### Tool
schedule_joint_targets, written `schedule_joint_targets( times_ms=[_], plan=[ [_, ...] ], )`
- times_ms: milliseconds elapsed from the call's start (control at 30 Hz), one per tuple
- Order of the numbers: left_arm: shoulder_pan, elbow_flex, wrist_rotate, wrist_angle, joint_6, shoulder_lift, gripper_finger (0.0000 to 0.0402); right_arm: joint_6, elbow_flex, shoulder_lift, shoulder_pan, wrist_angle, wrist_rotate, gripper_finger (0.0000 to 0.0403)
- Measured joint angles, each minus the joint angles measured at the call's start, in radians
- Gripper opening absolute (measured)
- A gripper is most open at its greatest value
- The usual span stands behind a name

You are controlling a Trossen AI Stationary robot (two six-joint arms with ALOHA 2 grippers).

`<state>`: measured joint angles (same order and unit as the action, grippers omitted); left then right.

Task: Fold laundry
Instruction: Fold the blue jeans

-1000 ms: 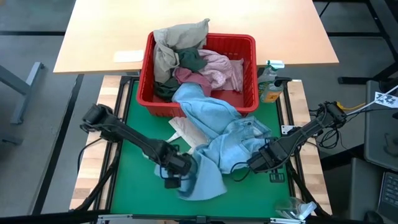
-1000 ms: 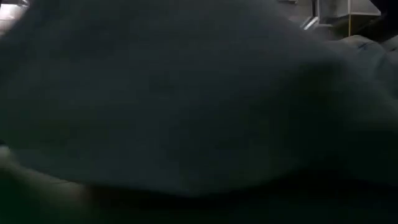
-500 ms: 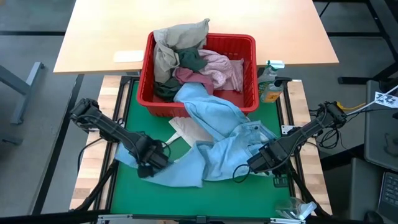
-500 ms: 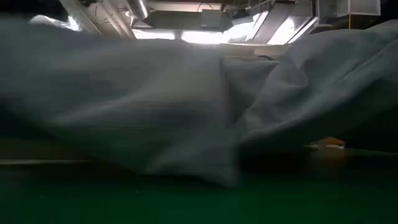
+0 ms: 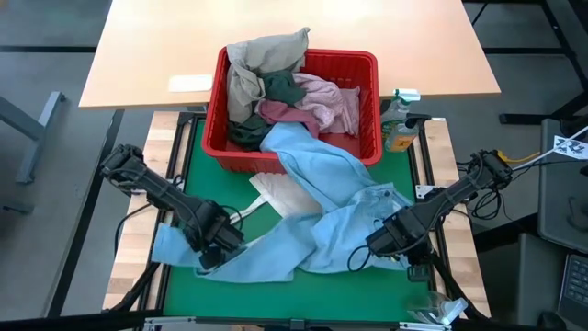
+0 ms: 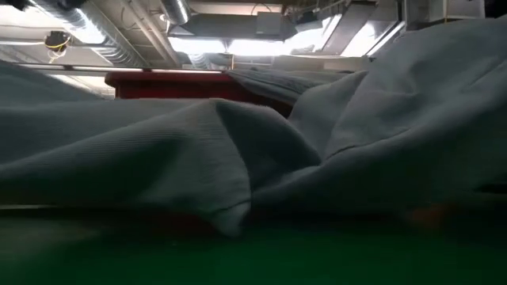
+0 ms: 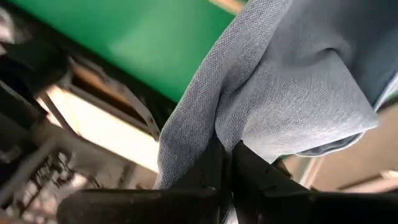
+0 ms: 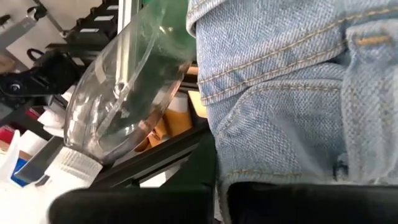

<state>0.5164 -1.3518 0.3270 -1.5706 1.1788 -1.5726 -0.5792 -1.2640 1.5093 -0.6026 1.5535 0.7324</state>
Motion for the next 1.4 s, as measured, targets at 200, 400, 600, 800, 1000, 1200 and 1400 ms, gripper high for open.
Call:
schedule_joint_targets(
  times_ms=[200,400,600,800,1000,1200,1400],
  plan=[
    [0.072,0.000,0.014,0.000,0.029,0.000,0.0029,0.000,0.000,0.000,-0.045,-0.006,0.026,0.0014],
    [0.131,0.000,-0.155,0.000,0.104,0.000,0.0080,-0.009,0.000,0.000,-0.089,-0.009,0.028,0.0014],
    [0.153,0.000,-0.250,0.022,0.125,0.000,0.0133,-0.070,0.000,0.000,-0.101,-0.013,0.020,0.0014],
    [0.178,0.000,-0.330,0.225,0.123,0.000,0.0155,-0.071,0.000,0.000,-0.101,-0.015,0.010,0.0014],
    [0.242,0.013,-0.444,0.492,0.121,-0.001,0.0156,-0.071,0.000,0.000,-0.100,-0.015,-0.010,0.0014],
    [0.315,0.059,-0.436,0.539,0.129,-0.038,0.0150,-0.075,0.000,0.000,-0.100,-0.017,-0.039,0.0014],
    [0.375,0.108,-0.378,0.579,0.130,-0.083,0.0143,-0.076,0.000,0.000,-0.100,-0.018,-0.041,0.0014]
  ],
)
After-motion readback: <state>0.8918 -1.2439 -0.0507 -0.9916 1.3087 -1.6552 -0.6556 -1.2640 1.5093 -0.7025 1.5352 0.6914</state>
